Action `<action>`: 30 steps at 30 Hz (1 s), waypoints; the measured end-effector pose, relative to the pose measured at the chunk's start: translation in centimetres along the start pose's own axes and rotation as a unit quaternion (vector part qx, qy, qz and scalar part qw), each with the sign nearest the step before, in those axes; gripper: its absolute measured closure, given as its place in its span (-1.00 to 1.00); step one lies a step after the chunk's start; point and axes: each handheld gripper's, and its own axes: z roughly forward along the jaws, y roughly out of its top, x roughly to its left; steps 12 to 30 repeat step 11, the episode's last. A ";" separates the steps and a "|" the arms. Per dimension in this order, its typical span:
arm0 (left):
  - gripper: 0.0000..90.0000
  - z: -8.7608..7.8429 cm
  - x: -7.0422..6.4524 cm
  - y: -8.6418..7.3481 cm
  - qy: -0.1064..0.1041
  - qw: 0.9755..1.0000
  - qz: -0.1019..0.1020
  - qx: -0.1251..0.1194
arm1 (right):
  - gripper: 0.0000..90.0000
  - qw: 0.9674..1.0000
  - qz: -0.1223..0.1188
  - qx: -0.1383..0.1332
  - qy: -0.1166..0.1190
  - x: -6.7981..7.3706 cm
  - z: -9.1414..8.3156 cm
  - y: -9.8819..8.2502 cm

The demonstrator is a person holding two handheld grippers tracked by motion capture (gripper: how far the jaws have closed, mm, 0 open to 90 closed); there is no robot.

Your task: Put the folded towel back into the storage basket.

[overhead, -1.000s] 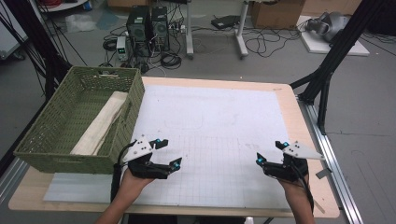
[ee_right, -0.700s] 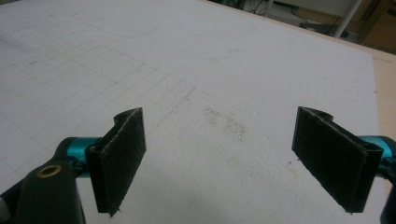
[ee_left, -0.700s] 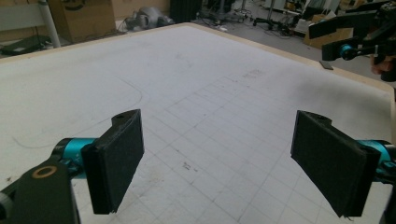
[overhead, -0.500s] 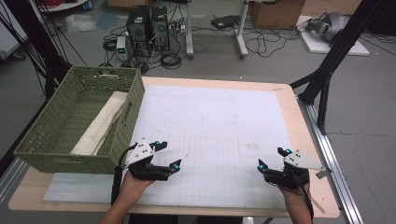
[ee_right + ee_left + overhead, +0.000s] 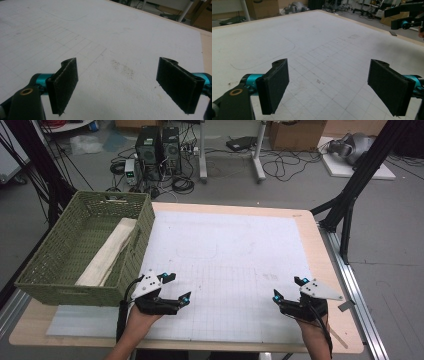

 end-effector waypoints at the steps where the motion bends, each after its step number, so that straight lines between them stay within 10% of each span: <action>1: -0.61 0.0 0.0 0.0 0.000 1.000 0.000 0.001 | -0.64 1.000 0.002 0.000 0.000 0.0 0.0 0.0; 30: -0.59 0.0 0.2 -0.1 0.007 1.000 -0.001 -0.006 | -0.64 1.000 0.001 0.001 0.002 -0.2 0.1 -0.1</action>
